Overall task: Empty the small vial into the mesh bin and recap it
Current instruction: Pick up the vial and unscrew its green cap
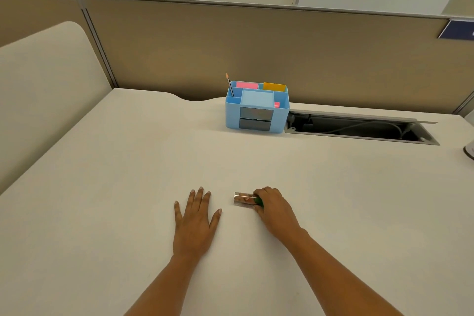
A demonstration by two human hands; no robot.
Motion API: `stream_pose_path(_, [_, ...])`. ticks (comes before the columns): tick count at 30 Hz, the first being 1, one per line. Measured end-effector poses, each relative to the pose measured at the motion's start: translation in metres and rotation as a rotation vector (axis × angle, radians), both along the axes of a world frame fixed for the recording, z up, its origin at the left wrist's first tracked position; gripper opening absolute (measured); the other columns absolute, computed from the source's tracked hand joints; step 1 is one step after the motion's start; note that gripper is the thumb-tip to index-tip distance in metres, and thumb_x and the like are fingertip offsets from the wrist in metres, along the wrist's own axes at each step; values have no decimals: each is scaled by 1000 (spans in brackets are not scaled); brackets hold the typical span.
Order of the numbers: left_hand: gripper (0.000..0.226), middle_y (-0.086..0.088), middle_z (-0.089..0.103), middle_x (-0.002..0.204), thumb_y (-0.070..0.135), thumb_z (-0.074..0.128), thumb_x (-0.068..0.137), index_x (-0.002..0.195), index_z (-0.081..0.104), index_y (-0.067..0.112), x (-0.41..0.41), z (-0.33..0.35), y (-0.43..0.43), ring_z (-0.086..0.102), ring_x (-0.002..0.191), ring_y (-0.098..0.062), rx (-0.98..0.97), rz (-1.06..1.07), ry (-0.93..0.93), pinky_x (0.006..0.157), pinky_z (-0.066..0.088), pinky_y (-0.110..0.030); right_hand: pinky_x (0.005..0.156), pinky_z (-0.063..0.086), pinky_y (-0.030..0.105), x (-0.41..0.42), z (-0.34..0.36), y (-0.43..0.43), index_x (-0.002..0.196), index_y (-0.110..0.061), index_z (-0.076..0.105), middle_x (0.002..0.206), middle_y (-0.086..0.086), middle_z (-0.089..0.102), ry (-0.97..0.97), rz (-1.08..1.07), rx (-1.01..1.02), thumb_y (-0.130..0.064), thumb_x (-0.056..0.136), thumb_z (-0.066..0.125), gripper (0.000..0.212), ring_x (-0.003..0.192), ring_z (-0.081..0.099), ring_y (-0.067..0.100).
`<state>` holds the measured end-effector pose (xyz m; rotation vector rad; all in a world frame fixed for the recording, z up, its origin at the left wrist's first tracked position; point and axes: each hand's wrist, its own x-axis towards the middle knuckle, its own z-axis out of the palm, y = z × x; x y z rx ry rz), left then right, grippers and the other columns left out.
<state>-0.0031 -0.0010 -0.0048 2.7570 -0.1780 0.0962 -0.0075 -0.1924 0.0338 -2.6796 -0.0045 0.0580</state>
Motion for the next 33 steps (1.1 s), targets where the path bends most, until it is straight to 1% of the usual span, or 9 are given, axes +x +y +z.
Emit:
stream_pose_path(12, [53,4,18,156,39,38,95,143,25,23,-3,9,-2,6,145,-11,-83,-102,67,117,-6,-42,77,33,18,-14,12,11,114,-11,58,108,6,54,-34,-86,297,-19,82,63,33,97,52,19])
stream_pose_path(15, [59,4,22,155,35,46,92,144,20,21,-11,17,-7,10,144,-11,-118,-227,0,118,-3,-38,76,39,15,-21,18,14,111,-13,58,106,3,60,-63,-124,394,-19,77,70,37,90,53,12])
stream_pose_path(21, [56,2,29,151,28,56,89,139,32,17,-33,44,-26,15,143,-14,-240,-334,-169,116,5,-34,60,46,9,-45,34,25,86,-19,53,83,-5,61,-93,-185,637,-27,69,77,31,77,57,6])
stream_pose_path(23, [46,4,39,146,28,53,91,134,41,19,-39,51,-29,29,139,-10,-215,-353,-167,117,3,-30,61,47,9,-54,41,28,82,-21,55,79,-10,61,-104,-217,696,-32,70,76,27,75,58,4])
stream_pose_path(25, [33,6,58,128,27,54,90,122,51,19,-45,58,-32,54,116,-5,-287,-336,-147,117,8,-25,62,49,10,-61,48,30,81,-21,58,78,-9,63,-110,-233,729,-32,72,75,22,75,59,4])
stream_pose_path(27, [18,12,65,99,25,56,89,107,57,21,-53,68,-35,58,84,3,-435,-297,-124,106,32,-16,63,49,9,-68,55,31,82,-21,61,80,-8,65,-116,-248,788,-31,74,73,18,76,61,4])
stream_pose_path(28, [10,16,63,87,25,56,89,99,57,24,-58,72,-37,56,76,4,-505,-278,-103,88,41,-10,63,49,8,-71,58,31,83,-21,62,82,-7,67,-119,-260,831,-31,75,72,17,77,62,2])
stream_pose_path(30, [4,16,59,75,25,54,90,89,52,29,-67,82,-41,55,71,1,-627,-244,-35,64,44,-8,64,49,7,-79,65,33,85,-25,64,86,-8,69,-126,-275,916,-31,76,71,13,80,62,-2])
stream_pose_path(33, [16,10,61,75,23,47,94,84,49,36,-80,94,-49,57,70,-4,-786,-217,57,61,47,-14,61,47,6,-90,72,37,91,-27,65,94,-7,69,-132,-308,1023,-29,79,67,12,82,61,-7])
